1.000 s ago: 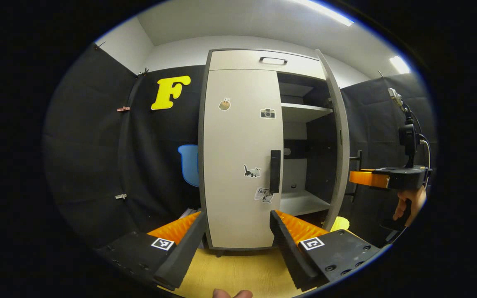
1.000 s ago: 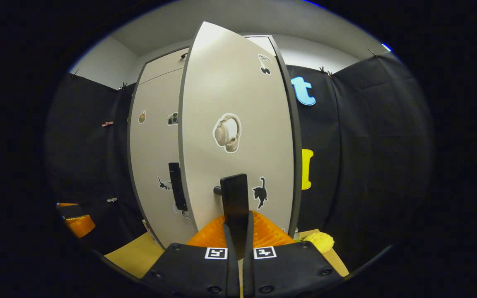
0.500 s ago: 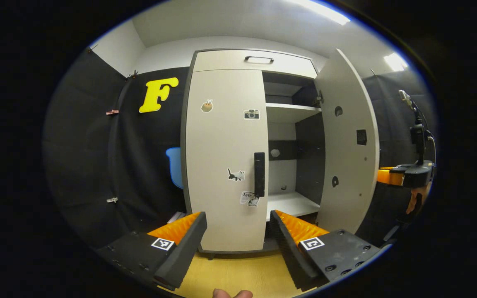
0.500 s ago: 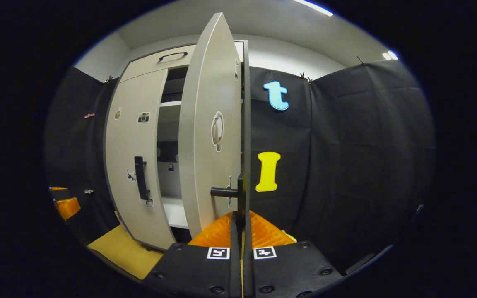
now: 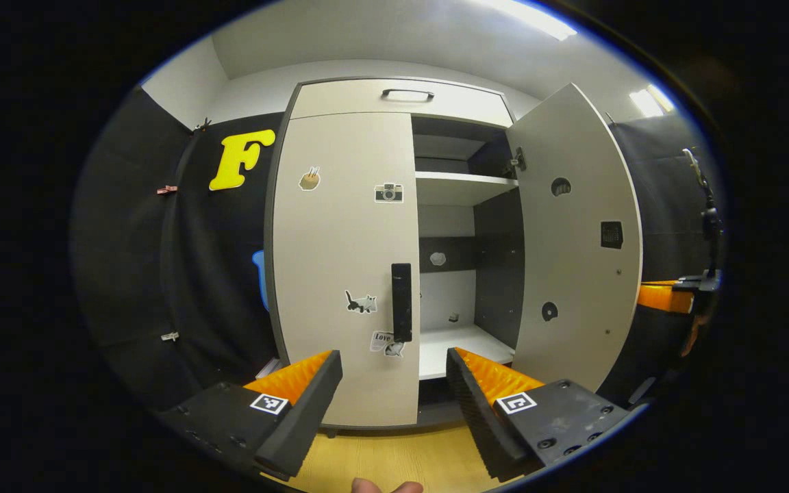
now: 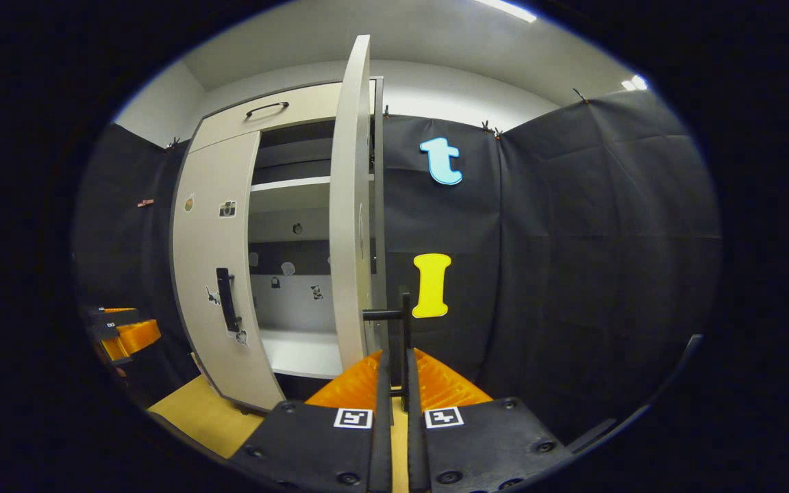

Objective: Open the right door of the double-door shoe cabinet with the right hand, and open the left door with the left hand.

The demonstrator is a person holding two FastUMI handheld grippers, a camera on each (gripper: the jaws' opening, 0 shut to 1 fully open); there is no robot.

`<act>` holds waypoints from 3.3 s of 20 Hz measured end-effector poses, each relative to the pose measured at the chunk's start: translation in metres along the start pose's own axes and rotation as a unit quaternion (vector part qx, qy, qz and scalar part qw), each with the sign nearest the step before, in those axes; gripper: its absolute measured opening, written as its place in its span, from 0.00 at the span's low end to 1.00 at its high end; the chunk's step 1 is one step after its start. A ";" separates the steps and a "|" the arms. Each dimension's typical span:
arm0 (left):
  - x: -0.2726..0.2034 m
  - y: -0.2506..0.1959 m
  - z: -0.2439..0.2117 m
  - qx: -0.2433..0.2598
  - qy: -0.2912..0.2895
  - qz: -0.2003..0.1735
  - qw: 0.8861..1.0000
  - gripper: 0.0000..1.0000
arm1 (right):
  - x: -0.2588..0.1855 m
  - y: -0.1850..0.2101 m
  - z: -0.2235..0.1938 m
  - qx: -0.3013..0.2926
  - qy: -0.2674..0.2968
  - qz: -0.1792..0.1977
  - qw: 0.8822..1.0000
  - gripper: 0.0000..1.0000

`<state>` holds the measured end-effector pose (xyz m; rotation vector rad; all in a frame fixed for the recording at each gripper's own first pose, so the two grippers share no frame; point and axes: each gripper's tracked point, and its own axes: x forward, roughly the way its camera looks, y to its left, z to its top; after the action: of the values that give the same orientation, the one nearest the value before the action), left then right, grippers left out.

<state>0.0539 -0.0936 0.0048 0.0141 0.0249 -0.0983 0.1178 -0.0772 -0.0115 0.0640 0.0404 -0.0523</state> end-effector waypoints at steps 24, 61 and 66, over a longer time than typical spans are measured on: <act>0.209 0.001 -0.006 0.020 0.020 0.046 0.999 0.46 | -0.038 0.006 -0.004 0.004 -0.009 -0.005 1.000 0.94; 0.029 0.088 -0.022 -0.024 0.041 -0.042 0.998 0.14 | -0.050 0.095 0.011 0.000 -0.039 0.035 0.999 0.94; 0.008 0.127 -0.023 -0.019 0.038 -0.044 0.998 0.14 | -0.048 0.116 0.007 0.002 -0.038 0.048 0.998 0.94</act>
<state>0.0743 0.0320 -0.0168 -0.0210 0.1027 -0.1850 0.0766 0.0406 0.0043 0.0674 -0.0384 0.0408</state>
